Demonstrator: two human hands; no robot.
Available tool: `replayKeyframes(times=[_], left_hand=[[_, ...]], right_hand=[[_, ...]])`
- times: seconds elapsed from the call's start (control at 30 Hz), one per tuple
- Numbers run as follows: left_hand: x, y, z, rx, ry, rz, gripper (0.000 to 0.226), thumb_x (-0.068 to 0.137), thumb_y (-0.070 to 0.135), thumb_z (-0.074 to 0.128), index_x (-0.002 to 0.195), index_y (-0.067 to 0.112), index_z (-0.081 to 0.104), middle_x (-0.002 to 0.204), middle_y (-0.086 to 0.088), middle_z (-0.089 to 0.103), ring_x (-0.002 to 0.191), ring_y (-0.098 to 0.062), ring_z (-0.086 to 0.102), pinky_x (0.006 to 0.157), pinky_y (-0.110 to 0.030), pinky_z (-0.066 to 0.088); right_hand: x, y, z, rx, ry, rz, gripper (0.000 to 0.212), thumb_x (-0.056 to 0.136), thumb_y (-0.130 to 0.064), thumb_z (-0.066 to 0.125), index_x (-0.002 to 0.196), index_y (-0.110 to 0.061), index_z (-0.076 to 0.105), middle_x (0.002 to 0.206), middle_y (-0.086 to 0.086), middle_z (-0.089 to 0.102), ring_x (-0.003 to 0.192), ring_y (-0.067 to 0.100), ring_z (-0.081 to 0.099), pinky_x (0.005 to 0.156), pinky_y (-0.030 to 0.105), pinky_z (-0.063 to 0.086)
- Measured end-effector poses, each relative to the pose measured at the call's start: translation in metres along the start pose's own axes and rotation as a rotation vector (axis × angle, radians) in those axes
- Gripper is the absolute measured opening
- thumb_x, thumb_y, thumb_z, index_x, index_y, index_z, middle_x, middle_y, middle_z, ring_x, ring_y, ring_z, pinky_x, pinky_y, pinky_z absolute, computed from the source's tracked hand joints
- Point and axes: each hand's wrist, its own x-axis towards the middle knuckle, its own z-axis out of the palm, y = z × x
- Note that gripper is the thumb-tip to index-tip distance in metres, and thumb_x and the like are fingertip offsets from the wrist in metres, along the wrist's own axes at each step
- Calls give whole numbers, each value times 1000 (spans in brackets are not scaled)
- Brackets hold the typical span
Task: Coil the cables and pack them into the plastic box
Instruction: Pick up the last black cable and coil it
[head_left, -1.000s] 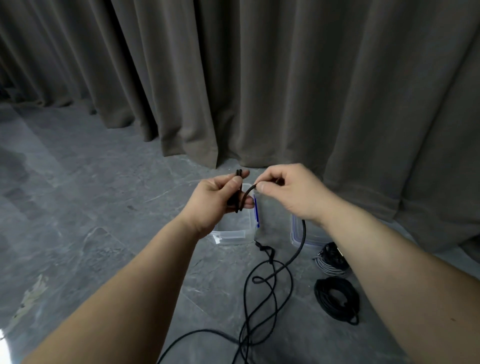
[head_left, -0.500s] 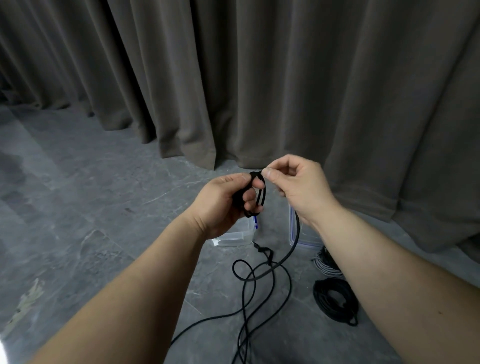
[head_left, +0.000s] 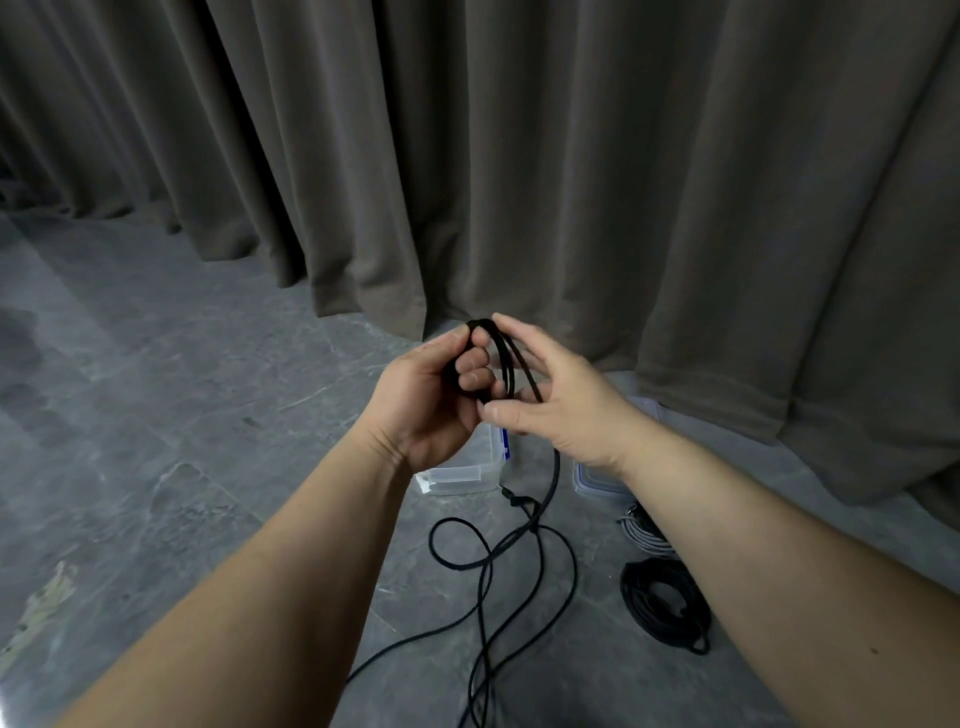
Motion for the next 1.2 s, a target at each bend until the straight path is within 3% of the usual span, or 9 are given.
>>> replayKeyframes(times=[0.1, 0.2, 0.3, 0.47, 0.53, 0.63, 0.8, 0.97, 1.2], left_hand=[[0, -1, 4, -19, -38, 0, 19, 94, 22, 43, 90, 10, 58, 60, 6, 46, 55, -5, 50, 71, -24, 48], [0, 0, 5, 0, -54, 6, 19, 88, 22, 48, 96, 10, 60, 63, 4, 54, 60, -7, 58, 68, -22, 52], [-1, 4, 2, 55, -62, 4, 24, 88, 22, 48, 99, 8, 64, 70, 2, 59, 70, -12, 63, 66, -26, 56], [-3, 9, -6, 288, -42, -20, 30, 86, 26, 51, 108, 12, 67, 89, -1, 67, 87, -14, 60, 71, -26, 45], [-4, 12, -8, 403, -26, -18, 27, 90, 26, 52, 109, 15, 68, 100, -3, 68, 84, -11, 56, 65, -24, 32], [-6, 15, -10, 413, 18, -51, 27, 94, 22, 48, 111, 14, 67, 95, -1, 70, 73, -7, 54, 60, -21, 28], [-8, 15, -15, 251, -4, -94, 27, 86, 20, 55, 103, 15, 75, 96, -6, 66, 81, -12, 56, 60, -17, 53], [-9, 10, -11, 261, 20, -76, 25, 81, 18, 56, 93, 14, 78, 85, -5, 70, 70, -9, 64, 62, -18, 56], [-2, 3, -6, 311, 36, 55, 25, 85, 20, 53, 102, 11, 69, 88, -2, 70, 88, -16, 61, 82, -28, 51]], right_hand=[[2, -1, 4, 37, 51, -46, 87, 70, -10, 82, 142, -35, 39, 129, -15, 54, 113, 6, 57, 97, 36, 51], [1, -3, 4, 219, 52, -17, 77, 75, 6, 74, 133, -36, 46, 120, -11, 61, 90, 3, 59, 77, 33, 56], [1, -3, 1, 222, 24, 7, 73, 75, 4, 75, 129, -38, 49, 111, -13, 63, 79, 3, 62, 73, 32, 56], [1, 0, -6, 247, -16, 56, 71, 76, -2, 75, 136, -30, 49, 135, 7, 55, 94, 12, 66, 71, 28, 55], [1, 1, -7, 263, -36, 79, 72, 72, -7, 79, 134, -32, 52, 140, 14, 49, 106, 16, 61, 68, 26, 54], [2, 2, -9, 289, -73, 110, 77, 57, -23, 84, 127, -37, 57, 142, 18, 47, 125, 27, 49, 67, 27, 54], [-3, -3, -13, 367, -127, 168, 76, 63, -18, 76, 134, -28, 51, 116, 9, 67, 69, 14, 64, 62, 25, 55], [-6, -2, -15, 387, -147, 206, 68, 67, -15, 72, 131, -29, 53, 112, 8, 69, 67, 14, 63, 62, 23, 55], [-4, -4, -13, 367, -76, 160, 68, 68, -14, 73, 132, -26, 53, 106, 5, 71, 62, 12, 62, 59, 22, 51]])
